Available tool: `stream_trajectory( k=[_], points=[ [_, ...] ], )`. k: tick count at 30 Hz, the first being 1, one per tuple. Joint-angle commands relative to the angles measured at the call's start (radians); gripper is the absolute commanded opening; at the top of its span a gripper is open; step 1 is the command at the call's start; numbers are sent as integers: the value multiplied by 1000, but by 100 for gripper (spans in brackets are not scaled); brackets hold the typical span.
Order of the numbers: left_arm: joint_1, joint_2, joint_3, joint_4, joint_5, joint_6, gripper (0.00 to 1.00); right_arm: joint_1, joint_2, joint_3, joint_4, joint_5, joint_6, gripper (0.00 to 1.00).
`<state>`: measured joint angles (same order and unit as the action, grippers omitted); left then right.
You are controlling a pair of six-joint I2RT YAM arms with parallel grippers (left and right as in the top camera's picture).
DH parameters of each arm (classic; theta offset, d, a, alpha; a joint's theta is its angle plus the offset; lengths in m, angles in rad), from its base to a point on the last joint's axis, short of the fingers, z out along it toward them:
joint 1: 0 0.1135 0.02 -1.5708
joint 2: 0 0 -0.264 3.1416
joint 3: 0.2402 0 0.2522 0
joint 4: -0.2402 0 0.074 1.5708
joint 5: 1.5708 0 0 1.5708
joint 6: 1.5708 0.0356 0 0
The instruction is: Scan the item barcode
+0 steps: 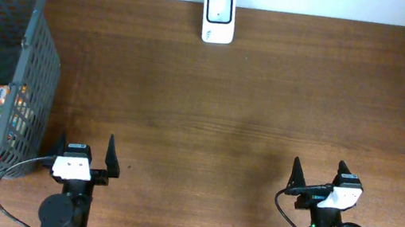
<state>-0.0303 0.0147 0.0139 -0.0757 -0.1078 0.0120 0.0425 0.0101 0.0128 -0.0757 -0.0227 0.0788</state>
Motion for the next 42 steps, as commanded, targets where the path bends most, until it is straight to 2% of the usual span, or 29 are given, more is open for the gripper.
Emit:
stream_trajectory(
  k=[1,22,25,32,33,35,38,40,42],
  points=[
    [5,-10,-4,-3,14,19,99,2,-6,-7,-4,9,4,98],
    [5,-10,-4,-1,7,19,99,1,-6,-7,-4,8,4,98],
    [7,-7,-4,-1,-5,121,99,1,-6,-7,-4,9,4,98],
    [7,-7,-4,0,-4,121,99,1,-6,-7,-4,9,4,98],
    [7,-7,-4,21,17,109,99,1,-6,-7,-4,8,3,98],
    [7,-7,-4,61,188,106,99,1,-6,-7,-4,9,4,98],
    [7,-7,-4,176,367,106,99,1,-6,-7,-4,9,4,98],
    [7,-7,-4,342,500,106,99,2,-6,-7,-4,9,3,98],
    [7,-7,-4,526,565,106,99,1,-6,-7,-4,9,4,98]
  ],
)
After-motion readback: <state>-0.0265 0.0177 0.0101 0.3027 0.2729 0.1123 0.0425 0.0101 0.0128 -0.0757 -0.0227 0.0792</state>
